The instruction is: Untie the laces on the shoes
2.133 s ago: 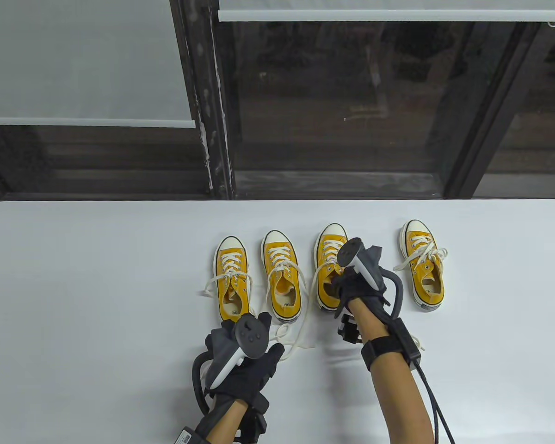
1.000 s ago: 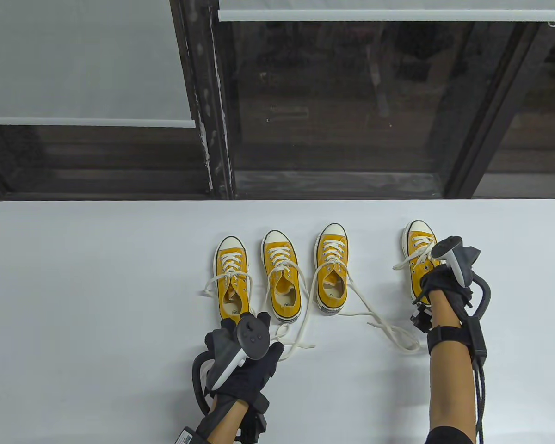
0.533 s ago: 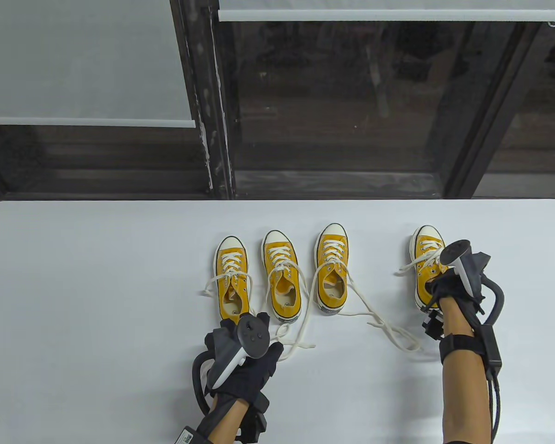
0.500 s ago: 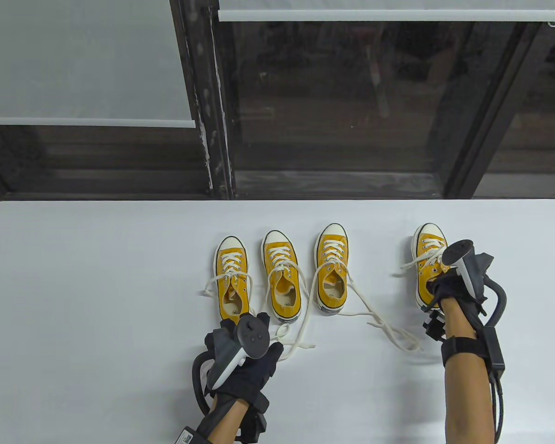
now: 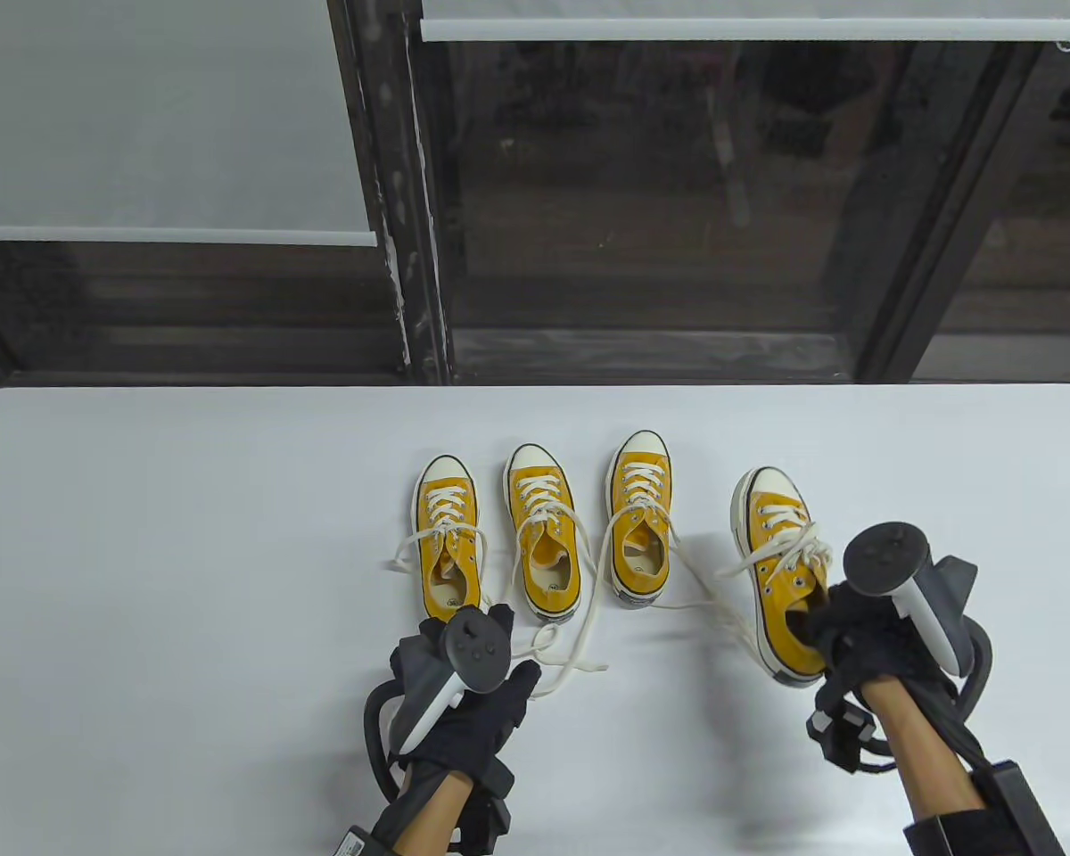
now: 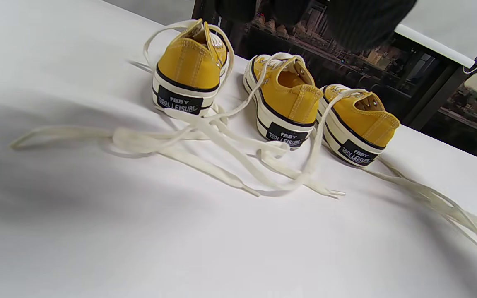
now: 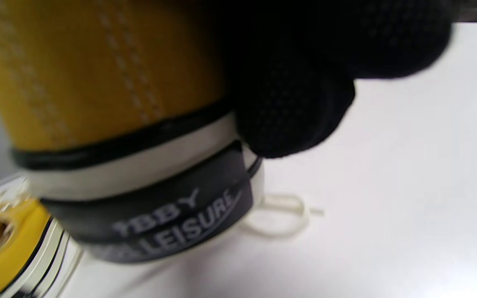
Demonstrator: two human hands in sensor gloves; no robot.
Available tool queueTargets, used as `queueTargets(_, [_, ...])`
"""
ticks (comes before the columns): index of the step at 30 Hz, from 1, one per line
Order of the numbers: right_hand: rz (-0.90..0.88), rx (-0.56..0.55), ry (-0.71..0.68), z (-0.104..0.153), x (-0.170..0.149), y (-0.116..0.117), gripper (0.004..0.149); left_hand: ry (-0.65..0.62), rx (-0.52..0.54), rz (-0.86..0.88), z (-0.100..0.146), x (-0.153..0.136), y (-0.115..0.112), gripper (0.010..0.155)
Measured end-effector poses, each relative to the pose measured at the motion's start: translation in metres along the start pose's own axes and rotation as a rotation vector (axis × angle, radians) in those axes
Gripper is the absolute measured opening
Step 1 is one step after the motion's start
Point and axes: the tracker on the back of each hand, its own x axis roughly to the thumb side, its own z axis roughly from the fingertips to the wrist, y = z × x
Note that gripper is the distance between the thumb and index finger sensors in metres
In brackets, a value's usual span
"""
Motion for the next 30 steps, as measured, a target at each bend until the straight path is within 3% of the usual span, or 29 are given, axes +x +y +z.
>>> queueTargets(4, [0.051,0.094,-0.045,0.029,-0.005,0.03,0.042,-0.007,0.006,0.001,0.0,0.0,0.0,0.072])
queueTargets(8, [0.096,0.134,-0.053,0.042,-0.005,0.058,0.042,-0.007,0.0,0.001,-0.001,0.0,-0.001,0.072])
queueTargets(18, [0.272,0.131,-0.064,0.038,0.013,0.117,0.045,-0.012,-0.001,-0.003,-0.001,0.001,-0.002,0.073])
queueTargets(21, [0.287,0.242,-0.057,0.032,0.013,0.124,0.047,-0.019,-0.003,-0.008,-0.001,0.003,-0.002,0.073])
queueTargets(24, [0.282,0.271,-0.049,0.03,0.009,0.125,0.047,-0.028,0.003,-0.015,0.0,0.005,-0.002,0.073])
queueTargets(27, [0.207,0.395,-0.078,0.029,0.003,0.11,0.057,-0.047,0.0,-0.01,0.002,0.007,-0.002,0.072])
queueTargets(30, [-0.017,0.433,-0.078,0.028,-0.006,0.083,0.049,-0.08,-0.017,0.003,0.004,0.011,-0.003,0.069])
